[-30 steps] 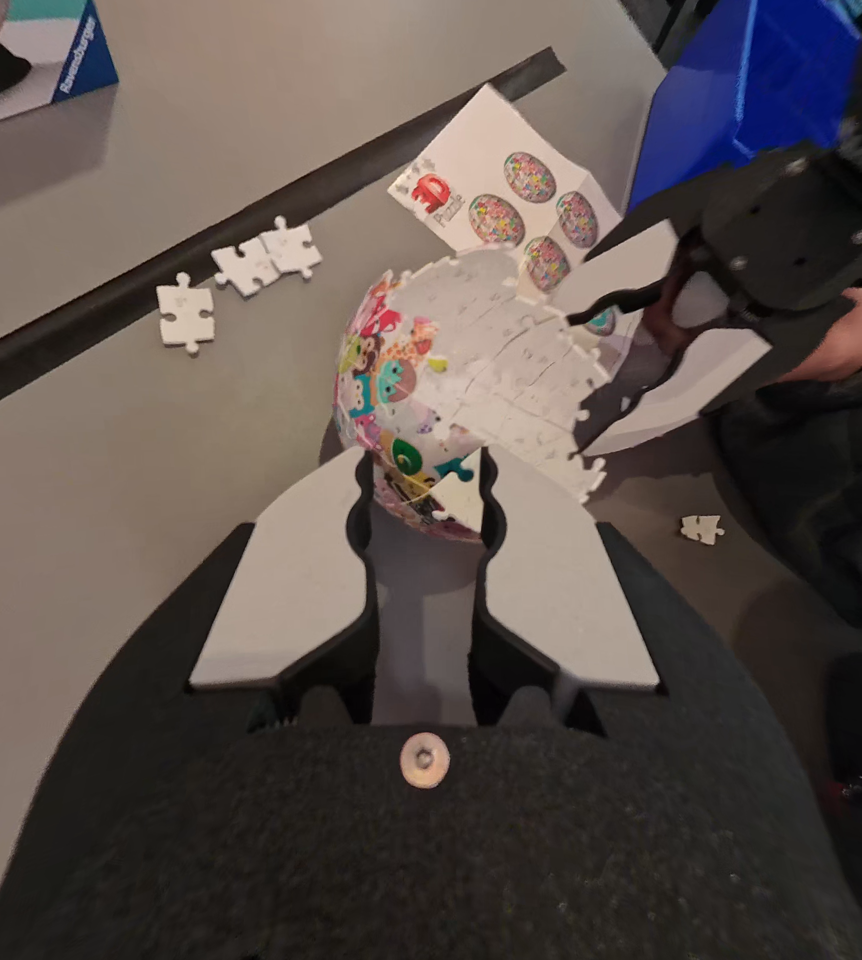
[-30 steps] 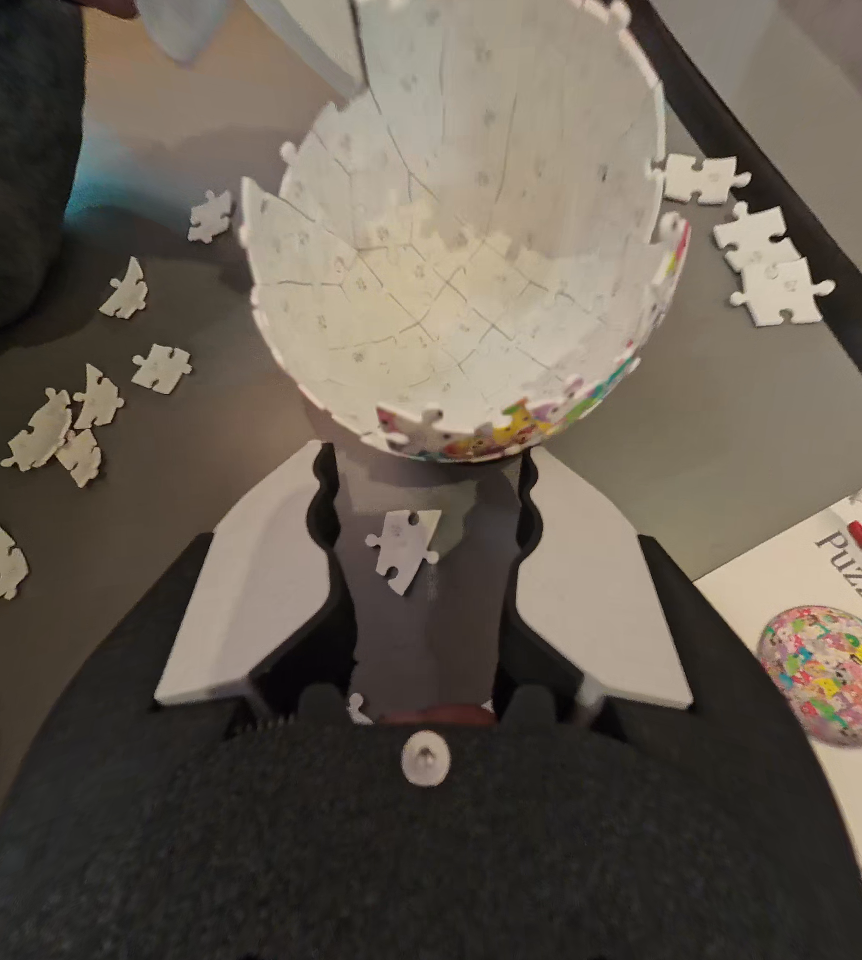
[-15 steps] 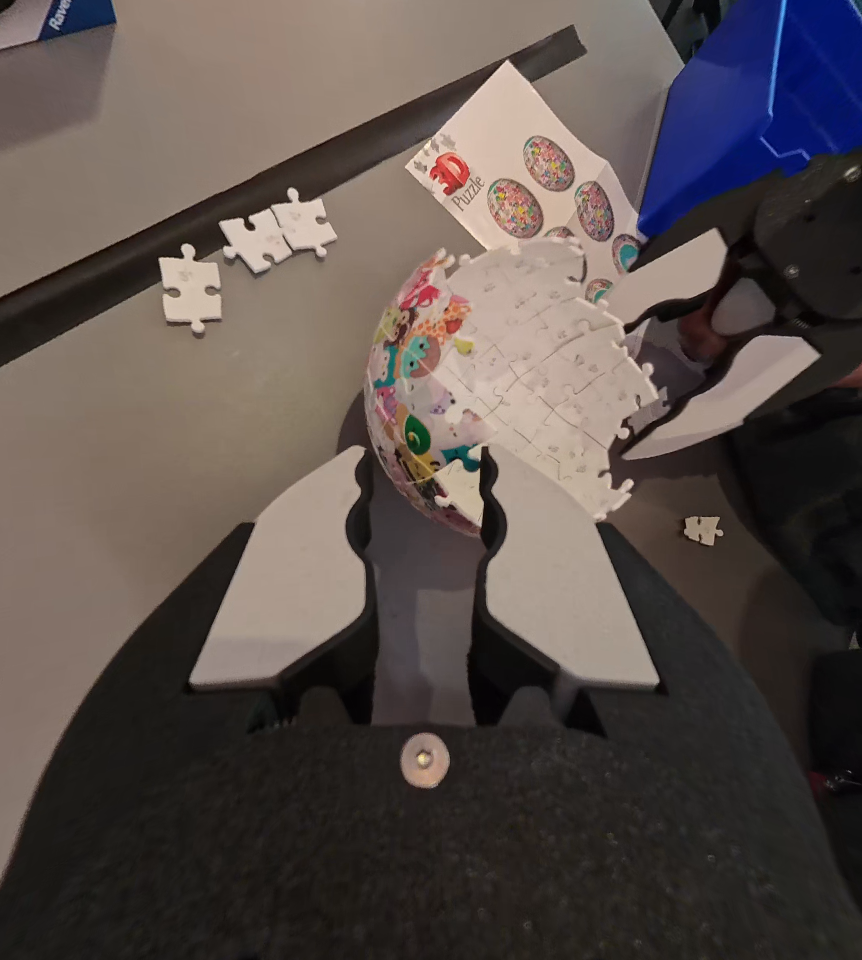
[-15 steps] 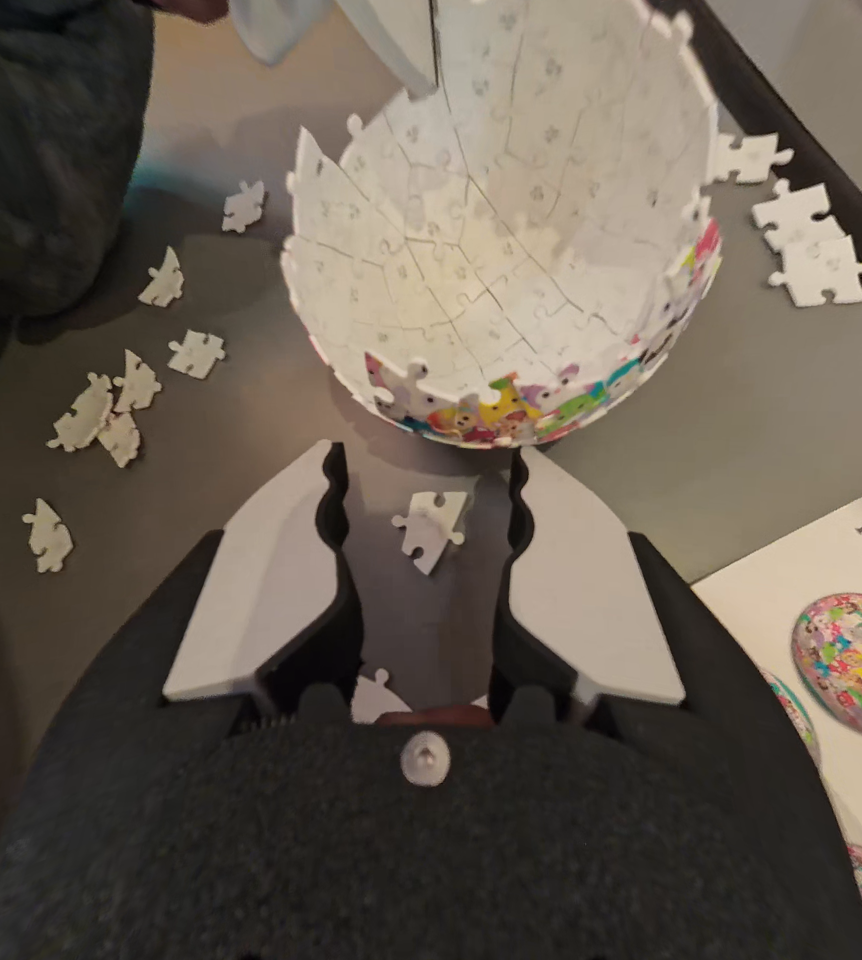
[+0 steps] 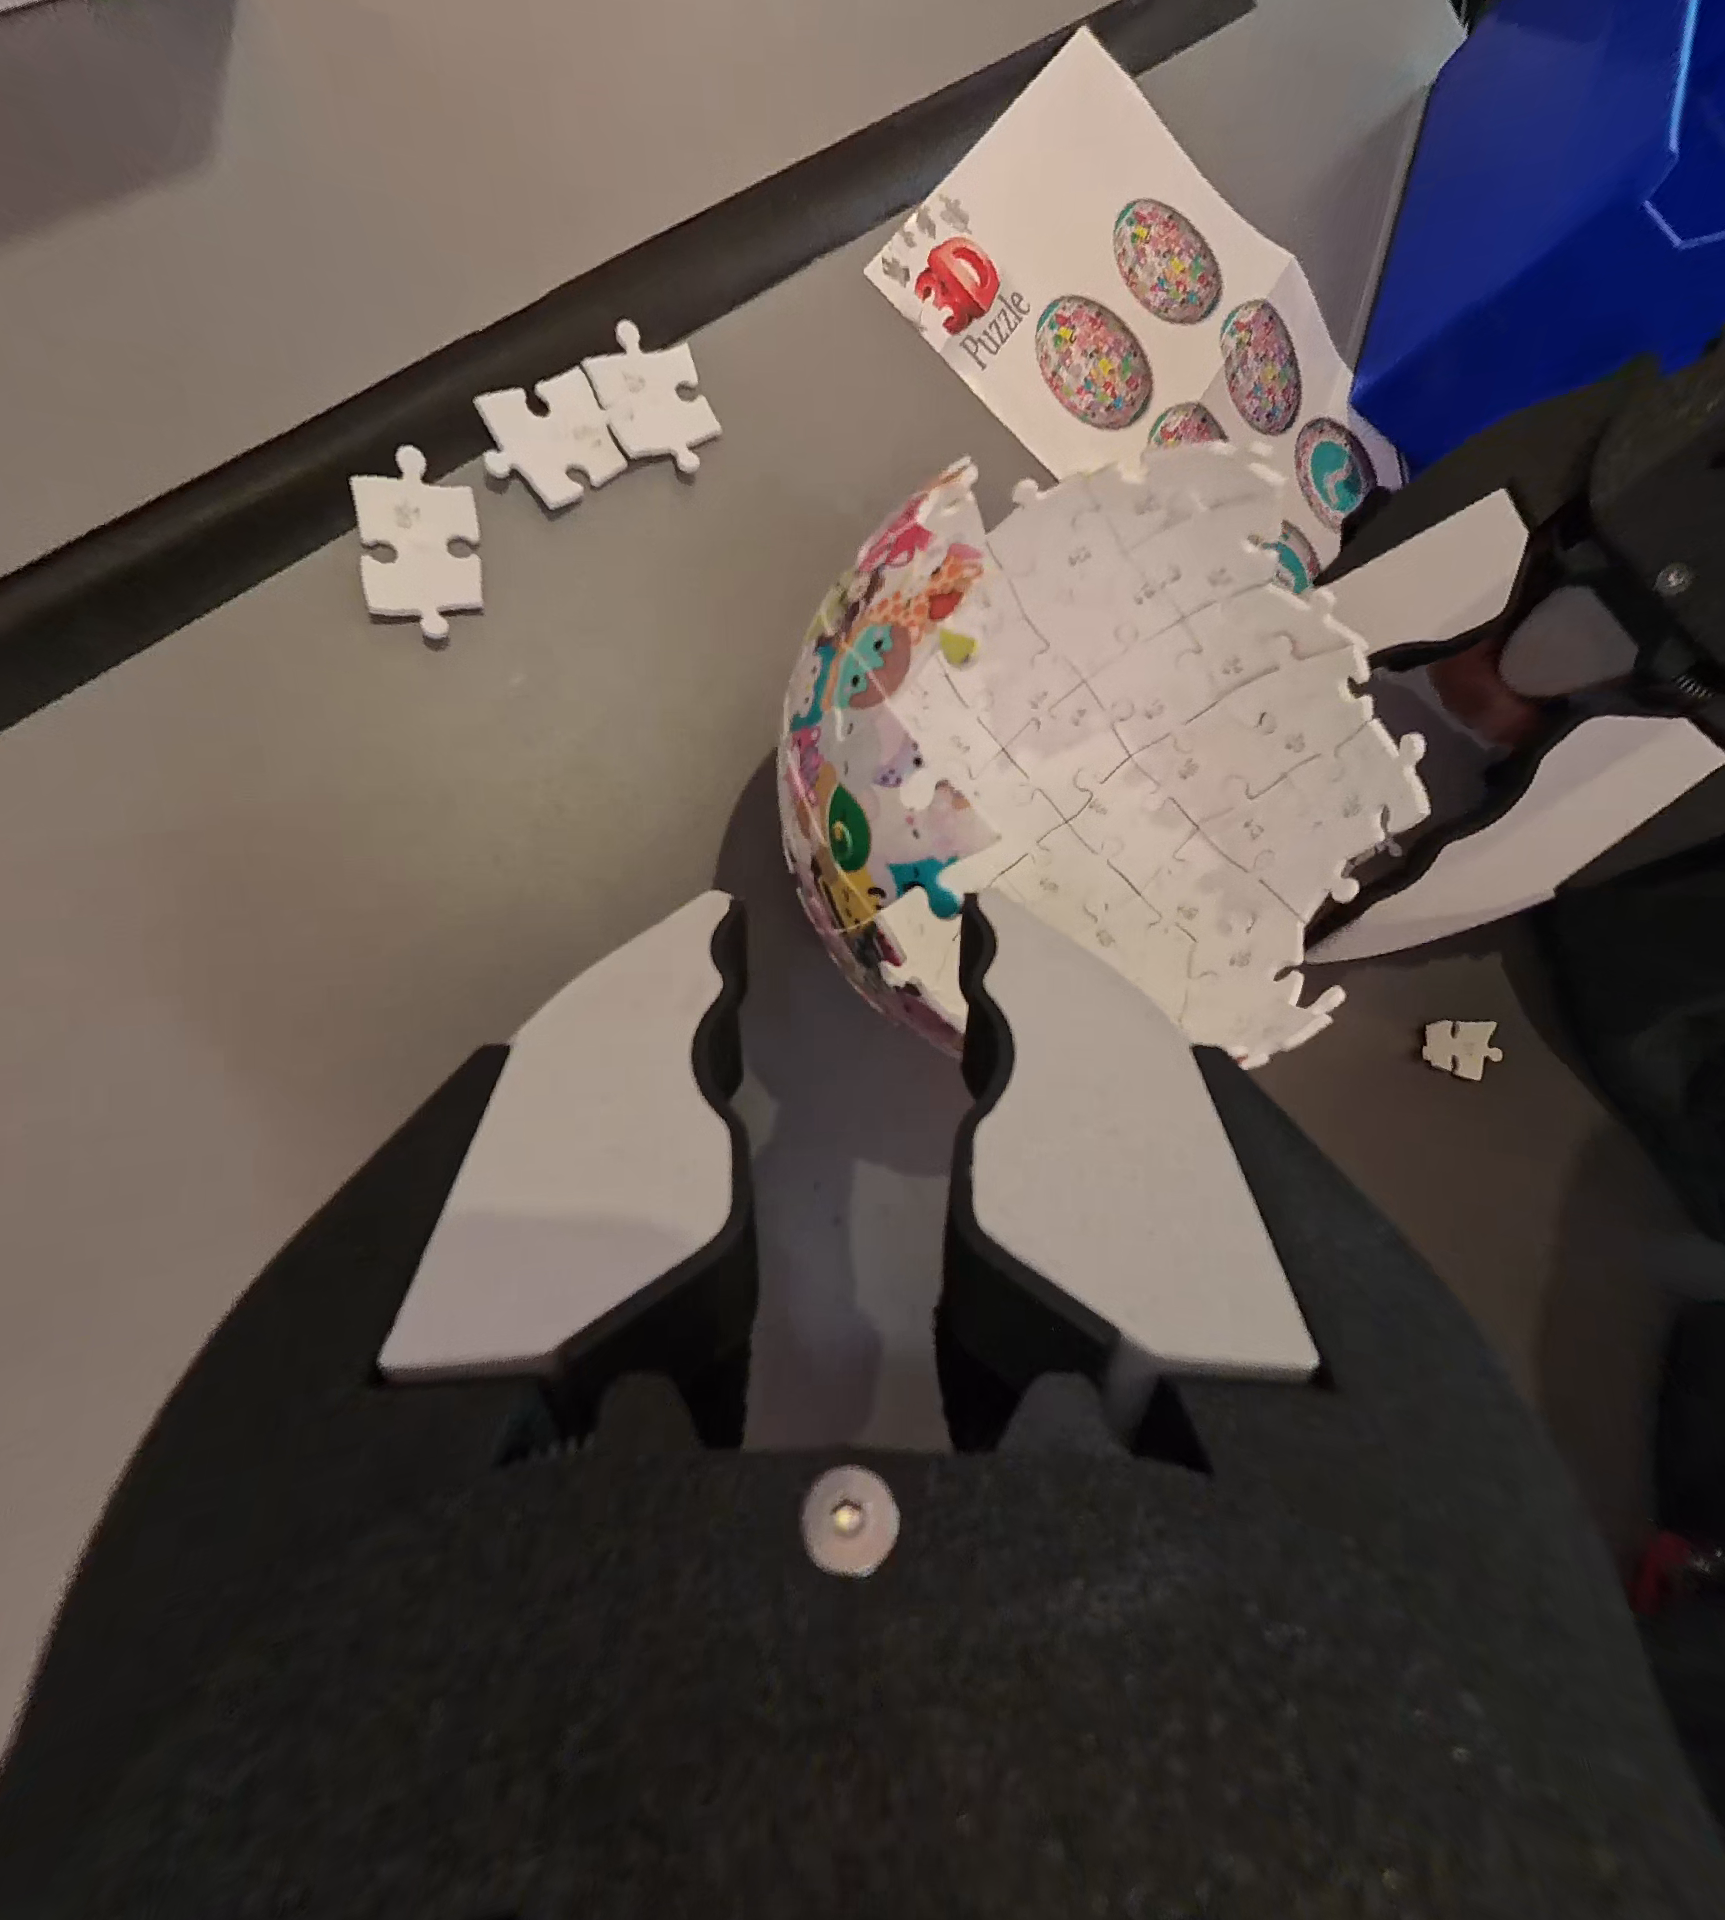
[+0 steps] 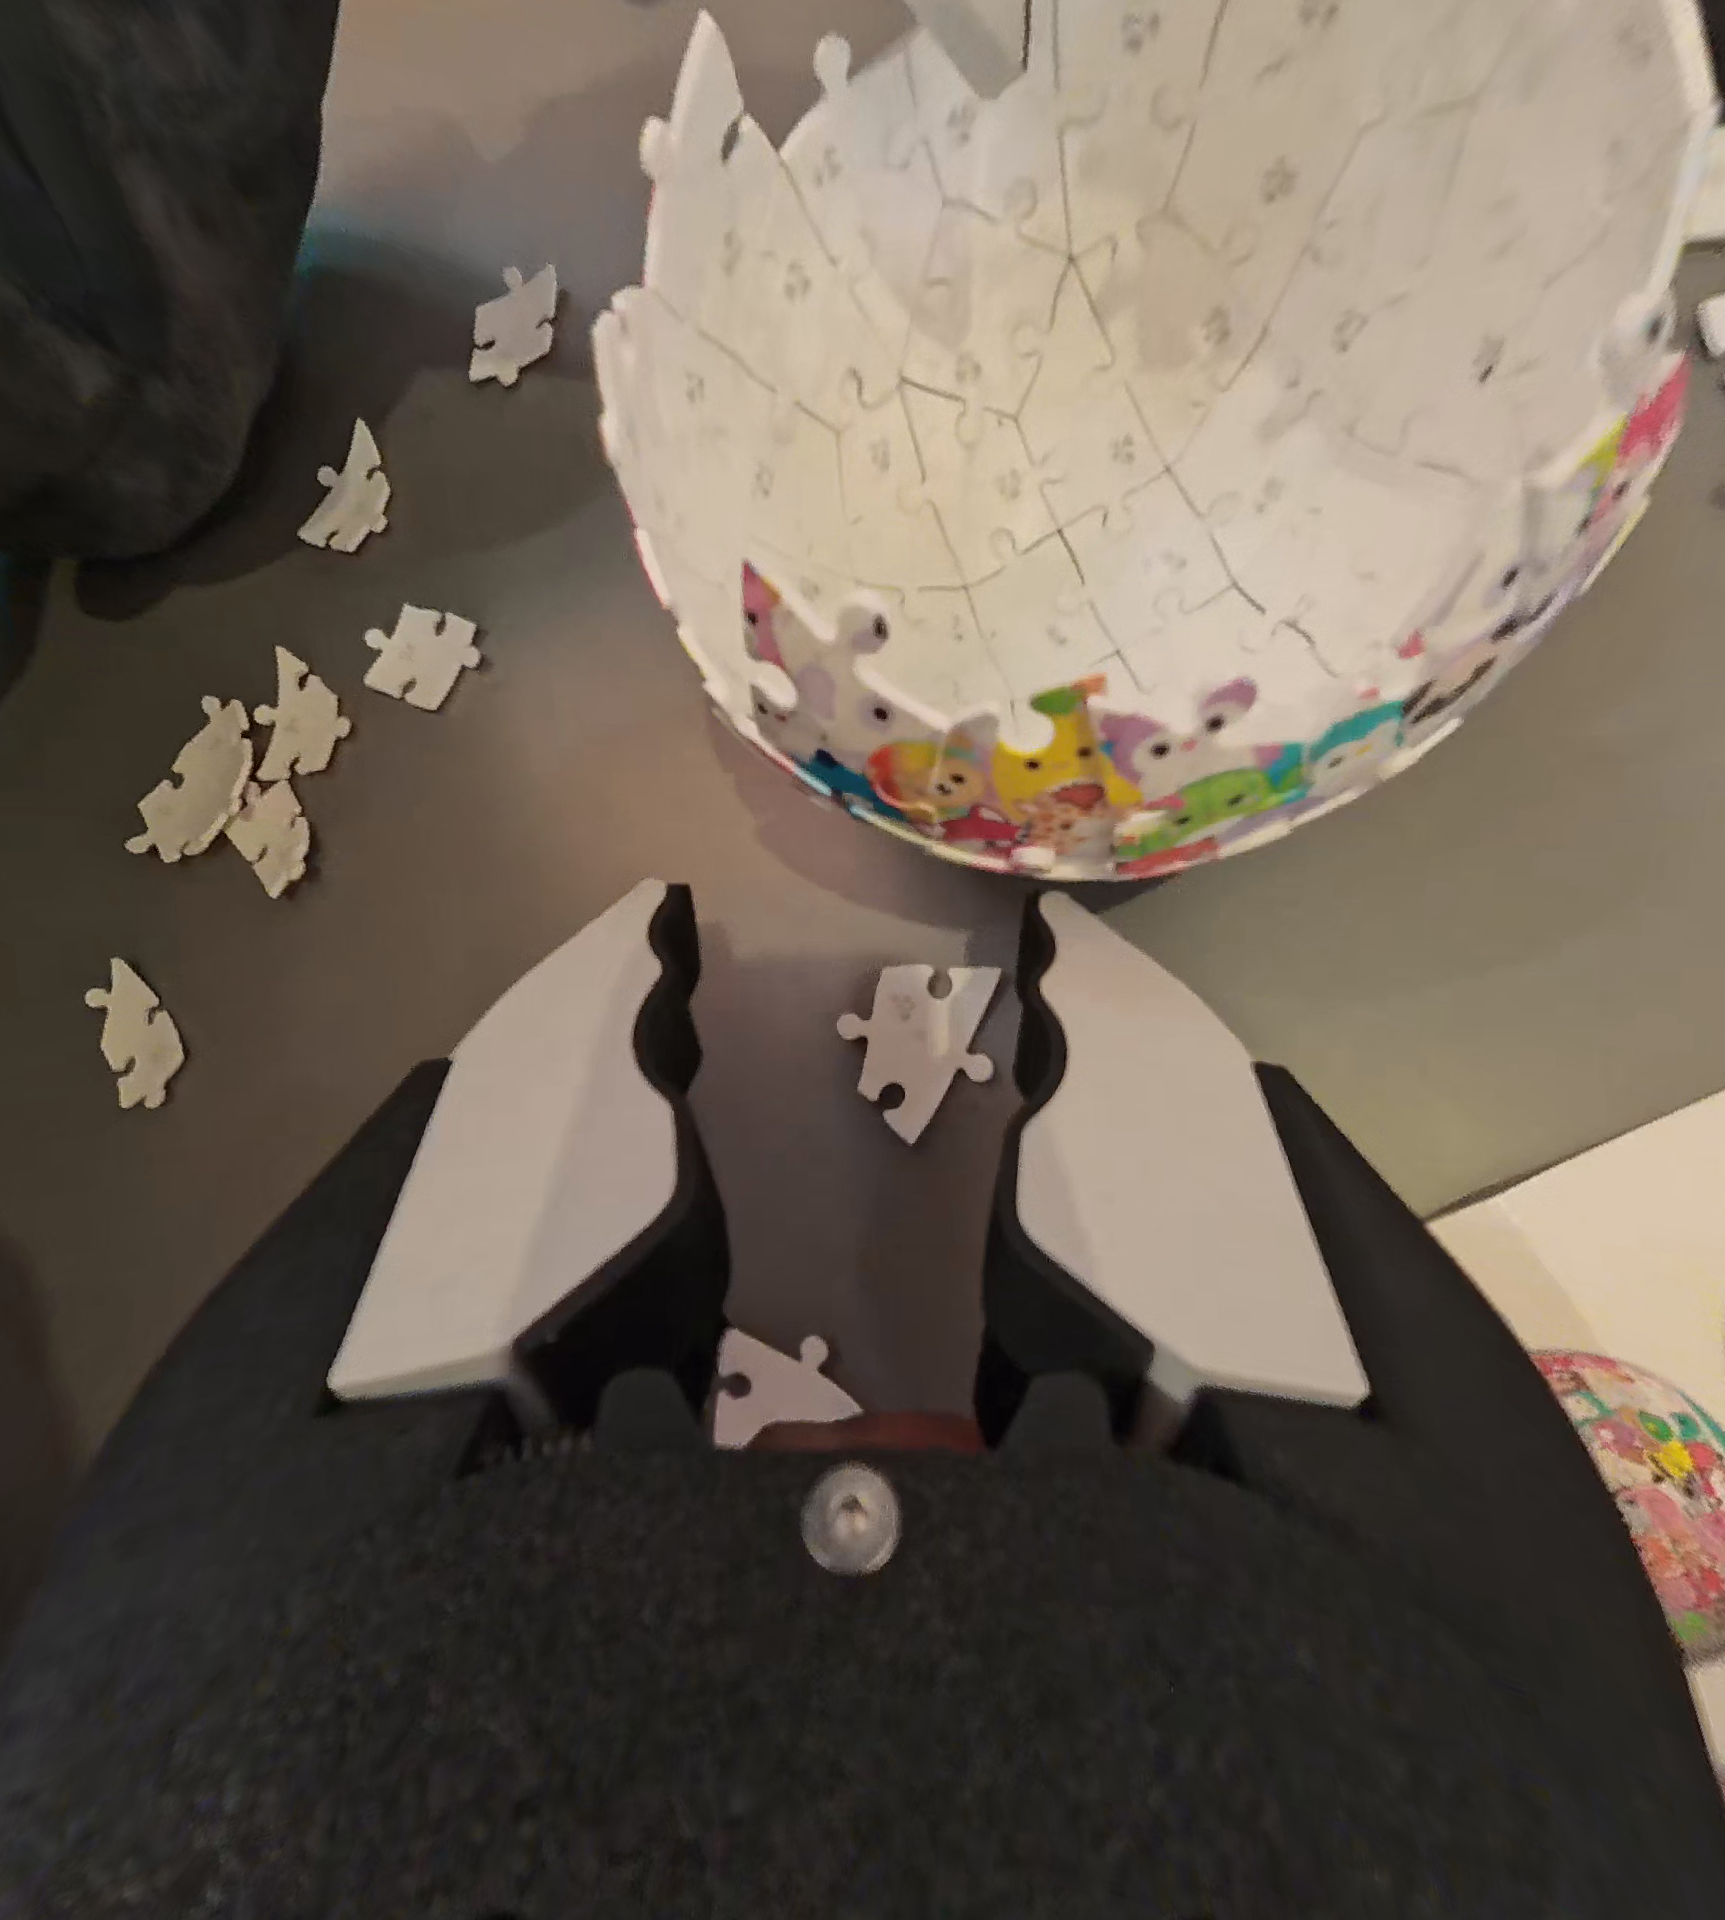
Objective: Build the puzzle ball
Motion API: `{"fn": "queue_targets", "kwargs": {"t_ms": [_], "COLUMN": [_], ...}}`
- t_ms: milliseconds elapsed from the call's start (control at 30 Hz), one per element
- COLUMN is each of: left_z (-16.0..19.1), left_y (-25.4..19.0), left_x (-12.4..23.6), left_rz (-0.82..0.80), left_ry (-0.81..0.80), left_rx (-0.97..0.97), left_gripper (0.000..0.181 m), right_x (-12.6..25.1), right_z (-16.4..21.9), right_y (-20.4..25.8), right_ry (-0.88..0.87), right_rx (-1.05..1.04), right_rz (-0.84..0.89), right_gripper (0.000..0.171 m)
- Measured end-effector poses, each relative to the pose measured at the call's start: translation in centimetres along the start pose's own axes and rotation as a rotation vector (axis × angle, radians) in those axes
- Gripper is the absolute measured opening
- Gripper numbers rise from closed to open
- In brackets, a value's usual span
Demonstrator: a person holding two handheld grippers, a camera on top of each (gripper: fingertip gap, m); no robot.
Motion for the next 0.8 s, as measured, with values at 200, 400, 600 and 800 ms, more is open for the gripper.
{"fn": "queue_targets", "kwargs": {"t_ms": [200,400,600,800], "left_z": [-0.1,-0.5,-2.5,-4.5], "left_y": [0.7,-0.9,-6.9,-9.5], "left_x": [-0.3,2.0,2.1,-3.6], "left_rz": [-0.026,-0.072,-0.169,-0.308], "left_ry": [0.018,-0.004,0.110,0.298], "left_rx": [0.013,-0.023,-0.267,-0.457], "left_gripper": [0.038,0.038,0.020,0.000], "right_x": [1.1,1.6,3.3,4.3], "right_z": [-0.8,0.3,1.4,2.2], "right_y": [0.2,0.0,-0.3,0.2], "right_ry": [-0.063,-0.047,-0.190,-0.392], "right_rx": [0.000,-0.015,0.037,0.152], "right_rz": [0.014,0.052,0.190,0.387], "right_gripper": [0.058,0.056,0.024,0.000]}}
Point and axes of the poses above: each gripper's, where its closed fingertips meet, x back along the fingers, z out of its underside, y = z × x across the jaws, the point moved 10 cm from there along x, back along the fingers, and after that the axes turned 13 degrees about x, right-handed, at the moved point
